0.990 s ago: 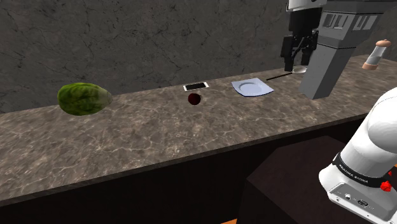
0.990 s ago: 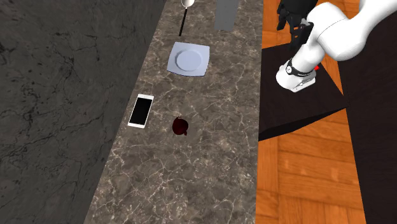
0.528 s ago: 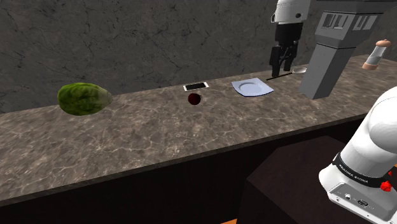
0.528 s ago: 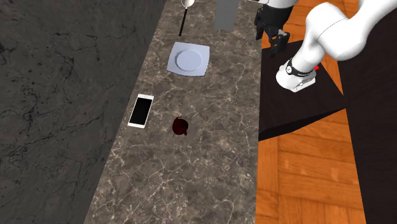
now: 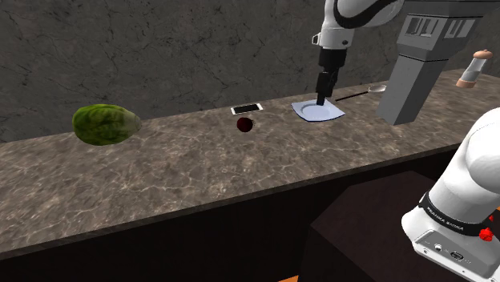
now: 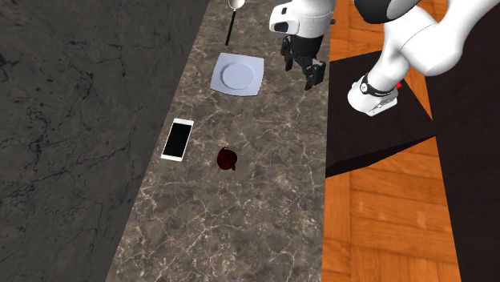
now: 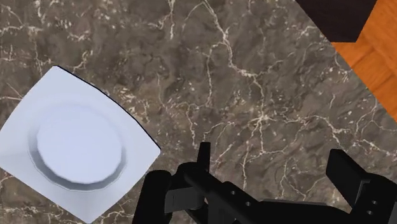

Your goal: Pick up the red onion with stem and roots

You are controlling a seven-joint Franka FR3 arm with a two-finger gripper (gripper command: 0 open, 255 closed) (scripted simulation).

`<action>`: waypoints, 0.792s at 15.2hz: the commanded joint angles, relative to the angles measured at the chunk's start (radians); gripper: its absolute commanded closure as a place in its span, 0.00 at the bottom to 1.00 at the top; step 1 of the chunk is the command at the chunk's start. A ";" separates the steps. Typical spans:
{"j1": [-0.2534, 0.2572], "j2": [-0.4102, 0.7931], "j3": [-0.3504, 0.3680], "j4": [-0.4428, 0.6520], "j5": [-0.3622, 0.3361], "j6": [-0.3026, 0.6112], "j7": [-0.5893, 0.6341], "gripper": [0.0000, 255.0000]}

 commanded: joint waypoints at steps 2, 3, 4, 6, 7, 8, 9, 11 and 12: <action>0.025 0.098 -0.020 0.034 0.019 0.095 -0.109 0.00; 0.033 0.133 -0.026 0.050 0.029 0.123 -0.145 0.00; 0.042 0.168 -0.031 0.067 0.039 0.149 -0.182 0.00; 0.057 0.238 -0.039 0.105 0.064 0.197 -0.255 0.00; 0.064 0.272 -0.042 0.126 0.078 0.219 -0.292 0.00; 0.071 0.307 -0.043 0.148 0.092 0.239 -0.329 0.00; 0.077 0.342 -0.043 0.171 0.108 0.258 -0.366 0.00; 0.086 0.410 -0.041 0.221 0.140 0.290 -0.440 0.00; 0.090 0.444 -0.038 0.248 0.156 0.303 -0.476 0.00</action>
